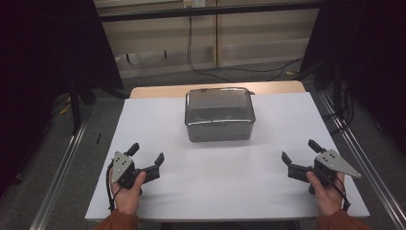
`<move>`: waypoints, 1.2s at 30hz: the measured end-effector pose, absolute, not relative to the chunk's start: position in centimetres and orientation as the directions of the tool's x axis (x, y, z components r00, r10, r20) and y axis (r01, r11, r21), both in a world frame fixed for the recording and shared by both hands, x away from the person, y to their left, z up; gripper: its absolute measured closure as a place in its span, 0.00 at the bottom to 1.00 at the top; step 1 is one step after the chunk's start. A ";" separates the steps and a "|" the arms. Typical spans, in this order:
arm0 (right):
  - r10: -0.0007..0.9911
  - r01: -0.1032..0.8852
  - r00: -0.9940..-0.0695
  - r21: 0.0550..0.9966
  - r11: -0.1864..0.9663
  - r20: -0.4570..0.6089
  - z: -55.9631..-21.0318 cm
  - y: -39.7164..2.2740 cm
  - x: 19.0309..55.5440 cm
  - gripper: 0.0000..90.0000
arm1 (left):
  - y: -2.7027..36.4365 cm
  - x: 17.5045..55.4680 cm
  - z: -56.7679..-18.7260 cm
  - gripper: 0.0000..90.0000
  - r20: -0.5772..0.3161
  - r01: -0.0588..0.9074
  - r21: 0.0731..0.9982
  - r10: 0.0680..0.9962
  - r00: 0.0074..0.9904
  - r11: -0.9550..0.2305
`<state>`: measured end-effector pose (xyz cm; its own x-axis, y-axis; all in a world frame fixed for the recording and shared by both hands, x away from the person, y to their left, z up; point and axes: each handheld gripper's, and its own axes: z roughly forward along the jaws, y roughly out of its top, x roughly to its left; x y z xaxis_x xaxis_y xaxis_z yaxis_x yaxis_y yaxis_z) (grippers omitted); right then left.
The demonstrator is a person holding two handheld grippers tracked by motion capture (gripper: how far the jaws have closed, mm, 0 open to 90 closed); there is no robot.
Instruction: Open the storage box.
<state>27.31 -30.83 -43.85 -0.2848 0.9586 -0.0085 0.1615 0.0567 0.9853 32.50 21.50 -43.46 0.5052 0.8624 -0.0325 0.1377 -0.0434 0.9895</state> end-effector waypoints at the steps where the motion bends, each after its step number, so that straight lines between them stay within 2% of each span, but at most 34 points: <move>1: 0.959 0.162 -0.285 0.985 0.057 -0.009 -43.8 -30.8 27.3 0.00 | 21.5 32.5 -43.5 0.03 -0.033 0.138 0.990 0.862 0.505 -0.043; 17: 0.937 0.163 -0.349 0.985 0.065 -0.005 -43.8 -29.9 27.7 0.00 | 20.9 32.4 -43.5 0.04 -0.024 0.144 0.988 0.854 0.520 -0.060; 20: 0.926 0.141 -0.377 0.988 0.057 0.000 -43.7 -29.6 27.9 0.00 | 21.0 32.3 -43.5 0.04 -0.041 0.156 0.987 0.857 0.514 -0.046; 27: 0.903 0.156 -0.429 0.984 0.089 -0.014 -43.7 -28.8 28.5 0.00 | 20.8 32.2 -43.5 0.04 -0.024 0.155 0.986 0.857 0.514 -0.065; 36: 0.880 0.153 -0.474 0.985 0.077 0.005 -43.3 -27.5 29.1 0.00 | 20.8 32.3 -43.5 0.04 -0.016 0.151 0.986 0.849 0.529 -0.075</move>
<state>29.11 -27.52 -43.26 -0.4744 0.8803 0.0046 0.1526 0.0771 0.9853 32.25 20.79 -43.52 0.5286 0.8487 -0.0160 0.1511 -0.0755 0.9856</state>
